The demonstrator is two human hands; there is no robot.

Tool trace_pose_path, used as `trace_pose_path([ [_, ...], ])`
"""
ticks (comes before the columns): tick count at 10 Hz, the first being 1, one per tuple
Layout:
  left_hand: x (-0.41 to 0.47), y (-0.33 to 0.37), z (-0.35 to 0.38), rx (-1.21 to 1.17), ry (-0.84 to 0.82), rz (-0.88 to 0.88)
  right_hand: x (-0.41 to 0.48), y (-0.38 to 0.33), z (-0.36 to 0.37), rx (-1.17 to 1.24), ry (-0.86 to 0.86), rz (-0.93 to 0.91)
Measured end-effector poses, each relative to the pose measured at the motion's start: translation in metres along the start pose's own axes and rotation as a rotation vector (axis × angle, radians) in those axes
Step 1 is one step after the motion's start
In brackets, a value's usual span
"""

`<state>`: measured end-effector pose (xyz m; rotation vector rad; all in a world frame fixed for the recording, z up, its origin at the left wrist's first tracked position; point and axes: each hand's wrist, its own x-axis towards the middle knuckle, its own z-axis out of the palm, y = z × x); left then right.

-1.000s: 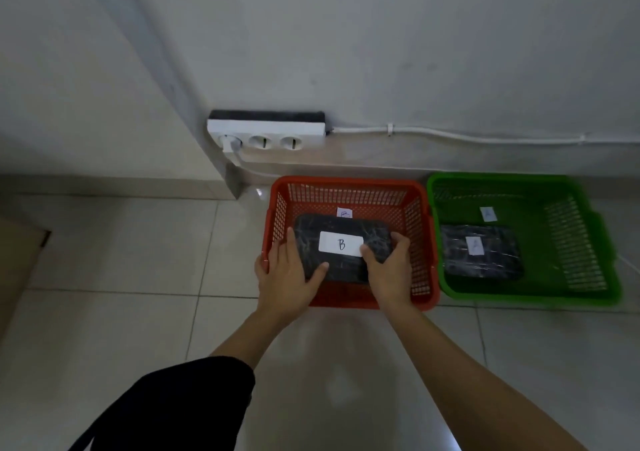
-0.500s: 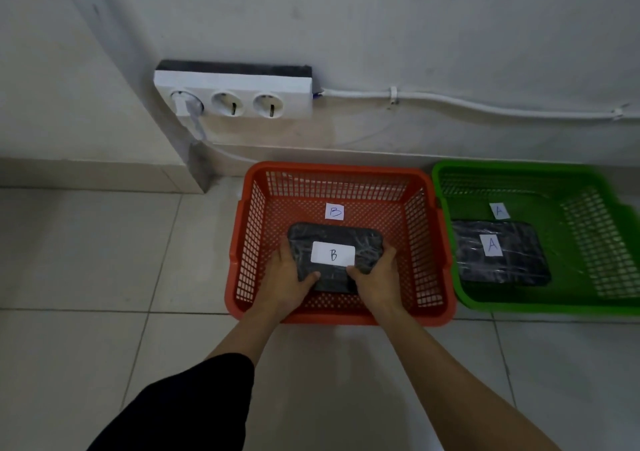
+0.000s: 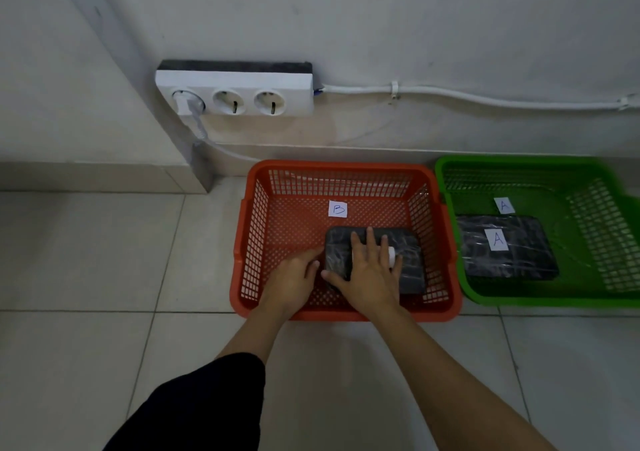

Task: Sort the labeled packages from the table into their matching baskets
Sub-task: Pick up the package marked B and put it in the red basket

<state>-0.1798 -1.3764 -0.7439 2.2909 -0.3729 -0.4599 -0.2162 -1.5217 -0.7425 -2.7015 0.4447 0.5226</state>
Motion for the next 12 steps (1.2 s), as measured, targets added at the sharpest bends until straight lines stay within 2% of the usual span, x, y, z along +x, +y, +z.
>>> trace_pose_path([
  [1,-0.002,0.003,0.001,0.111,-0.013,0.012,0.001,0.008,-0.002,-0.032,-0.038,0.042],
  [2,-0.003,0.012,-0.006,0.369,0.214,0.069,0.002,0.006,-0.002,-0.059,-0.044,0.055],
  [3,0.001,0.017,-0.019,0.529,0.452,0.078,0.001,0.003,-0.001,-0.097,-0.047,0.044],
  [4,0.001,0.013,-0.031,0.515,0.488,-0.147,-0.001,0.001,-0.002,-0.126,-0.062,0.029],
  [5,-0.001,0.004,-0.036,0.404,0.418,-0.303,-0.002,-0.004,-0.003,-0.135,-0.077,0.009],
  [6,-0.001,0.001,-0.038,0.284,0.375,-0.293,-0.004,-0.007,-0.003,-0.145,-0.093,-0.012],
  [8,-0.003,0.0,-0.043,0.279,0.331,-0.262,-0.007,-0.008,-0.01,-0.075,-0.03,-0.021],
  [9,-0.006,0.004,-0.057,0.292,0.195,-0.287,-0.013,-0.01,-0.033,-0.141,-0.069,-0.107],
  [10,-0.01,0.025,-0.09,0.441,-0.006,-0.372,-0.025,-0.016,-0.082,-0.225,-0.154,-0.152],
  [11,-0.016,0.072,-0.134,0.478,-0.057,-0.362,-0.044,-0.028,-0.146,-0.297,-0.206,-0.198],
  [12,-0.025,0.136,-0.182,0.461,0.006,-0.199,-0.068,-0.045,-0.218,-0.258,-0.167,-0.199],
])
